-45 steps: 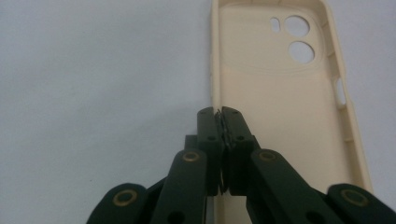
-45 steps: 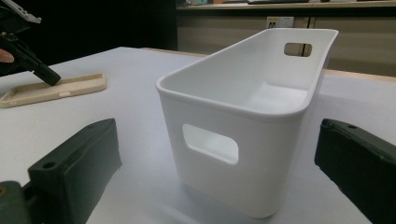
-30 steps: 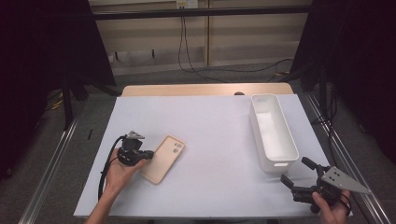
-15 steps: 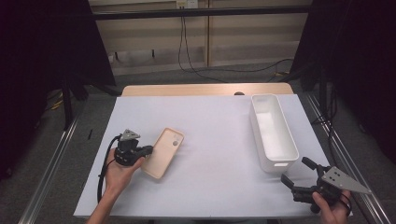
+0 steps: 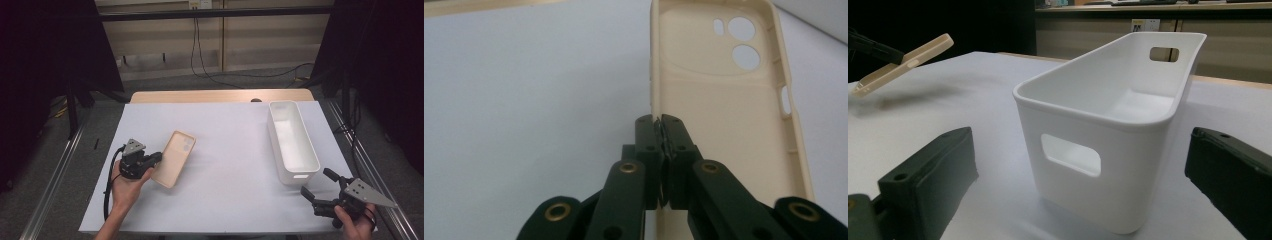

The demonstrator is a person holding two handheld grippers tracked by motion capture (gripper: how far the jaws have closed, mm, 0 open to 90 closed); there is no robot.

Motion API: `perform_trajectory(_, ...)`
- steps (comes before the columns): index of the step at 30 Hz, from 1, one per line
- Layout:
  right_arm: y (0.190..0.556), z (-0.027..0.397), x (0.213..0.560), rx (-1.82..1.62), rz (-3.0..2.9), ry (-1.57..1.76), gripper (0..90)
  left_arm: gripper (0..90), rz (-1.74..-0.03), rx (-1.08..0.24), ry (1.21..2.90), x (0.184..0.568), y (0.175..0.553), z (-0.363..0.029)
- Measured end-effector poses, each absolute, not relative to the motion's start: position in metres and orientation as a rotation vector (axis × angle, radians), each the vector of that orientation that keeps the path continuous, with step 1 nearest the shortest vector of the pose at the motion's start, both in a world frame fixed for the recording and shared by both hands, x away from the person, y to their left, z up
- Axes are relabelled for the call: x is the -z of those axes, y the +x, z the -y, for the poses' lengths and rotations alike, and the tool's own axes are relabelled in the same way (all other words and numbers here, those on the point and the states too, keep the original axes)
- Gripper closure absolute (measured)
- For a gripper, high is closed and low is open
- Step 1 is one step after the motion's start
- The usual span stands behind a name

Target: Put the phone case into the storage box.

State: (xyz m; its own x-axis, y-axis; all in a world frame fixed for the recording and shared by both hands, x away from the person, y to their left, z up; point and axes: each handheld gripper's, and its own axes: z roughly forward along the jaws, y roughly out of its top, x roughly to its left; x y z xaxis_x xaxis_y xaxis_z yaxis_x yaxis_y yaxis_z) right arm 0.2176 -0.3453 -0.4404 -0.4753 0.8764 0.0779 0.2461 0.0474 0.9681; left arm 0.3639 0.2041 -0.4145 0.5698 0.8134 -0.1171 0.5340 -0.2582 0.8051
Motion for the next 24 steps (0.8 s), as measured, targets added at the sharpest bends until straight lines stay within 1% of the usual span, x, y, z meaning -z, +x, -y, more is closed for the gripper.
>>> perform_trajectory(10, 0.219, 0.344, 0.44, -1.463, -1.764, 1.132, 0.0, 87.6, -1.053, -0.449, 1.861, 0.411, 0.355, -0.205)
perform_trajectory(24, 0.22, 0.344, 0.44, -1.486, -1.737, 1.134, 0.0, 87.6, -1.031, -0.458, 1.794, 0.405, 0.344, -0.201)
